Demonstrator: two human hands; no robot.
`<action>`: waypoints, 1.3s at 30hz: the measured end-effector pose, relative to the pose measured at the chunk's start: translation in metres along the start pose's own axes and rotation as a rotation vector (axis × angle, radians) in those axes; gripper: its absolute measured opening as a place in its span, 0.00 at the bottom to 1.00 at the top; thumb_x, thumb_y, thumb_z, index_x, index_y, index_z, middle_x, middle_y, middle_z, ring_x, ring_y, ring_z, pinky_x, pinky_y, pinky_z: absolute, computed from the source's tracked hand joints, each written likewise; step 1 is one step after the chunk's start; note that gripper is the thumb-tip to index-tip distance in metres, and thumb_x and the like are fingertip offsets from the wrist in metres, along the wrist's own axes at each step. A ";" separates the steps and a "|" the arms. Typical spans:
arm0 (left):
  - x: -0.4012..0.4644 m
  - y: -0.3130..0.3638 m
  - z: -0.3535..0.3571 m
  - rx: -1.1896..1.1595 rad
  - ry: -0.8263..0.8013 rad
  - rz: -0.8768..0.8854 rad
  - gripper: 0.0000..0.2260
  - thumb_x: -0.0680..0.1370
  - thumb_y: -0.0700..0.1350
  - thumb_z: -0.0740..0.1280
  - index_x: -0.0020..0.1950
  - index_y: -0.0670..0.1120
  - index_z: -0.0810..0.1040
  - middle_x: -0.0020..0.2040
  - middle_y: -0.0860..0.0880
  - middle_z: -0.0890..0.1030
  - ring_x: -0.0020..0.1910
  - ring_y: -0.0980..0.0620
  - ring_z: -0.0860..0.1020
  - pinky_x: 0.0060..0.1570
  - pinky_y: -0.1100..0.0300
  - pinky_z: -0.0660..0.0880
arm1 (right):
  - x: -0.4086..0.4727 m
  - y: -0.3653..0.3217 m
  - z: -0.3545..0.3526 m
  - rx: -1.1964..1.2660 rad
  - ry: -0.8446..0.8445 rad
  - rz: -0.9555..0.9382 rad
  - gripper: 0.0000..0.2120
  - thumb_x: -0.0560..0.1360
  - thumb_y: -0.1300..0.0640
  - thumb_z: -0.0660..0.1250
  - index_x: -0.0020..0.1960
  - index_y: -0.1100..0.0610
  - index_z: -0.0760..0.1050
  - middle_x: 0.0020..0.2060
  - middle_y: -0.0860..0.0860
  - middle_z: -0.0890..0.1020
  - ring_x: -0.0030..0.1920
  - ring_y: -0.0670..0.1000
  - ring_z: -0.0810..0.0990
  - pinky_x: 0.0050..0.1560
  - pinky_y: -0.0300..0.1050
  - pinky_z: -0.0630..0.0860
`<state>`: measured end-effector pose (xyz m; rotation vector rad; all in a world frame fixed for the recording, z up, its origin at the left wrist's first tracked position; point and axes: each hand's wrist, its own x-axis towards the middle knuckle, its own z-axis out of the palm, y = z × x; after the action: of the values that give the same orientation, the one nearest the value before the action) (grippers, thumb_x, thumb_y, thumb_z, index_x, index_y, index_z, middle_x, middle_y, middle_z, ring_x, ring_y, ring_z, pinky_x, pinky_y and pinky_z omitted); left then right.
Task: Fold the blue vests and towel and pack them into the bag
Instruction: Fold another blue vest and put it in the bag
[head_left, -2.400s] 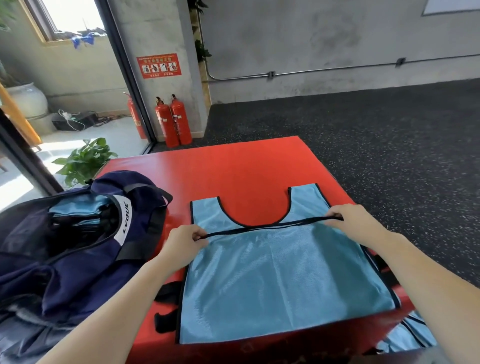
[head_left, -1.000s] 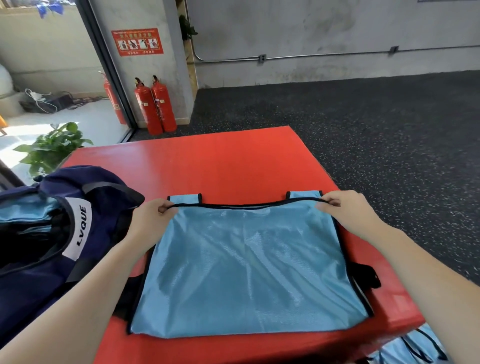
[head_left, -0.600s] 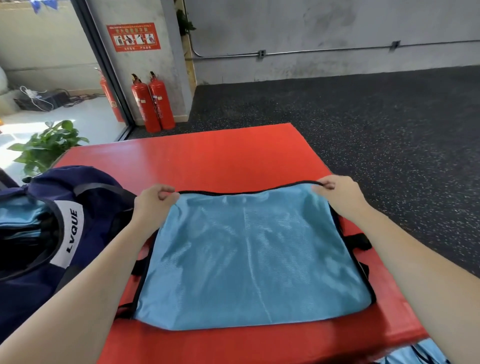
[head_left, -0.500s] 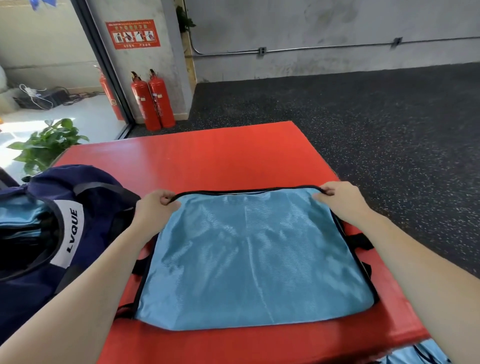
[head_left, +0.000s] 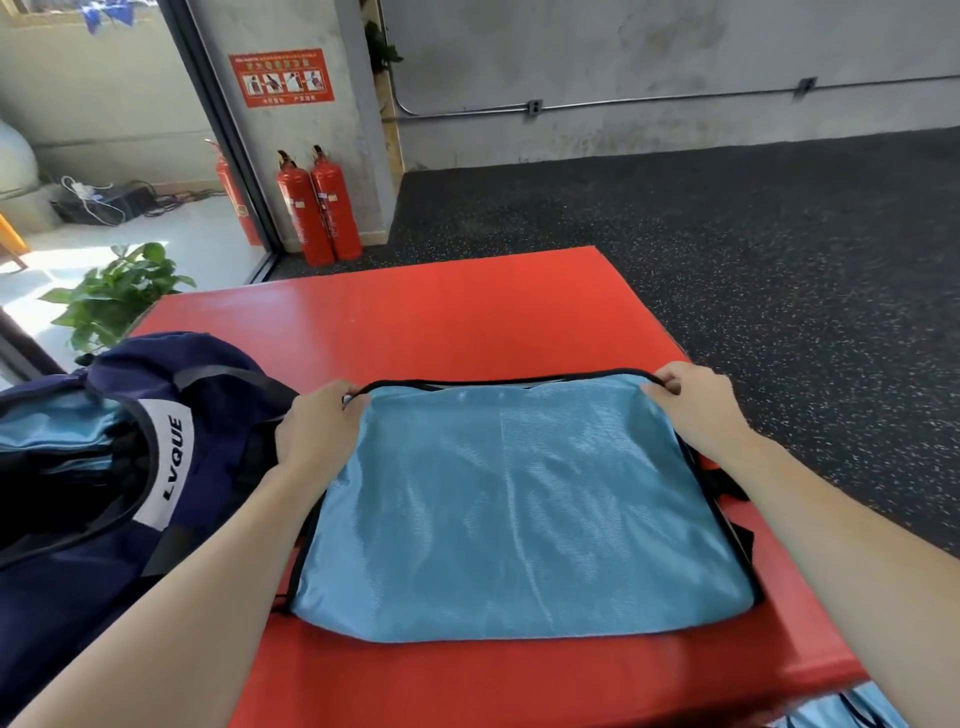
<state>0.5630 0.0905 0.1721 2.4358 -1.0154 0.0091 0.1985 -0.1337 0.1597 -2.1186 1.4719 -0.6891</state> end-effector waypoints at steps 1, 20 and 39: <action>-0.001 -0.001 -0.002 0.032 -0.003 0.017 0.12 0.81 0.55 0.61 0.61 0.54 0.78 0.45 0.50 0.81 0.45 0.44 0.77 0.43 0.53 0.72 | -0.003 -0.001 -0.001 -0.003 -0.003 -0.009 0.06 0.79 0.52 0.69 0.51 0.54 0.80 0.44 0.48 0.81 0.50 0.52 0.80 0.51 0.44 0.70; -0.185 0.019 0.000 0.194 -0.374 0.399 0.42 0.72 0.74 0.39 0.81 0.56 0.58 0.81 0.46 0.55 0.81 0.47 0.50 0.77 0.50 0.49 | -0.202 -0.052 0.026 -0.431 -0.346 -0.357 0.45 0.70 0.25 0.34 0.82 0.44 0.52 0.81 0.45 0.53 0.81 0.49 0.48 0.79 0.49 0.45; -0.202 -0.013 -0.038 0.370 -0.175 0.305 0.25 0.80 0.59 0.55 0.68 0.48 0.78 0.70 0.42 0.76 0.70 0.39 0.71 0.64 0.39 0.69 | -0.203 0.039 -0.043 -0.295 -0.243 -0.308 0.29 0.80 0.37 0.59 0.76 0.49 0.67 0.76 0.45 0.66 0.76 0.47 0.63 0.79 0.46 0.54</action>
<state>0.4333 0.2496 0.1611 2.6123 -1.5782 0.0963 0.0826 0.0418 0.1401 -2.5833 1.1875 -0.3121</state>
